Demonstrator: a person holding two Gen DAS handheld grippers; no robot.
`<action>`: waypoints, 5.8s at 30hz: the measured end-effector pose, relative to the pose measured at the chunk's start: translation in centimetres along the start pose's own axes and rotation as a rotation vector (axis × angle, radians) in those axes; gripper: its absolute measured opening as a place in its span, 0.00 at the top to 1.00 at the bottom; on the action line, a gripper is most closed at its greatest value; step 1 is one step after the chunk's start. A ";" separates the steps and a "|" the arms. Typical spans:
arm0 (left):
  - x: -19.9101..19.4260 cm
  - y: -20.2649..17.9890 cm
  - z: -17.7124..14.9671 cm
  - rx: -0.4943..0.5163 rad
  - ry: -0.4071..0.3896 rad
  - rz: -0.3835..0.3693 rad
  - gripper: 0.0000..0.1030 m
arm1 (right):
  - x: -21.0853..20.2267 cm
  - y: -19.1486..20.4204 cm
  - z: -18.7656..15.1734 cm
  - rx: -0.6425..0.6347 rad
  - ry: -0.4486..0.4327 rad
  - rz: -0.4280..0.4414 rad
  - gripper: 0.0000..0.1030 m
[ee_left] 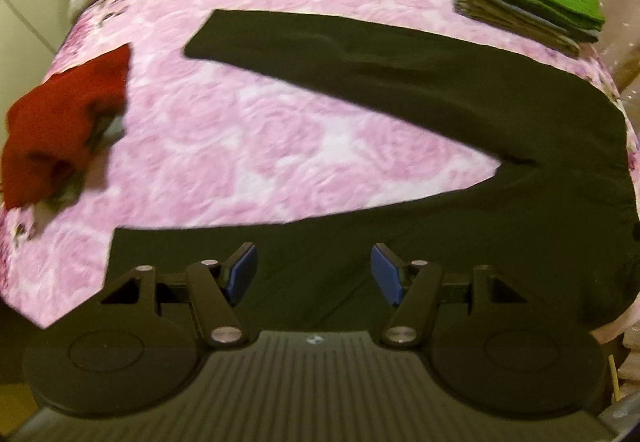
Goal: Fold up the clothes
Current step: 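Move both open tools toward the black pants on the bedspread, then grasp a pant leg with the left tool while the right tool grasps the waistband, then lift and lay one pant leg over the other with both tools, then press the folded pants flat with both tools, then open the right tool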
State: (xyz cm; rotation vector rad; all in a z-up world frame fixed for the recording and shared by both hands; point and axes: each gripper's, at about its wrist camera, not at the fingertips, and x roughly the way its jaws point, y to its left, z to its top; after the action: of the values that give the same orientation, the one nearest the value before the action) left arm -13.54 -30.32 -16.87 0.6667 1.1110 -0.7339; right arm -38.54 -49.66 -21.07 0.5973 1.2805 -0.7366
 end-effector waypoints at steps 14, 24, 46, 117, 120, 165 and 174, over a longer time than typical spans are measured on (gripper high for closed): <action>14.0 -7.3 12.2 0.362 -0.123 -0.173 0.51 | 9.5 -10.9 9.3 -0.007 -0.127 0.014 0.10; 25.3 -9.1 23.9 0.802 -0.236 -0.226 0.52 | 16.0 -14.9 19.6 -0.248 -0.269 0.085 0.10; 24.7 -2.5 23.2 0.976 -0.341 -0.228 0.94 | 12.5 -12.8 16.9 -0.407 -0.381 0.132 0.84; 13.1 22.7 -18.0 -0.753 -0.365 -0.142 0.97 | 6.2 -20.9 -18.5 1.000 -0.480 0.364 0.83; 13.6 22.3 -18.8 -0.736 -0.325 -0.115 0.97 | 7.0 -21.1 -18.6 0.991 -0.421 0.335 0.83; 13.3 20.6 -19.3 -0.558 -0.236 0.019 0.84 | 5.5 -17.9 -17.6 0.775 -0.337 0.011 0.36; 9.9 10.9 -18.0 -0.183 -0.347 -0.058 0.85 | 4.9 -9.2 -16.0 0.294 -0.477 -0.061 0.37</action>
State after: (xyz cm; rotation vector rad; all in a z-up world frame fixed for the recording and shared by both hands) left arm -11.96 -11.53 -30.51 0.3368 0.8664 -0.7539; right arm -55.03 -44.20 -28.93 0.5748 0.7574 -1.0569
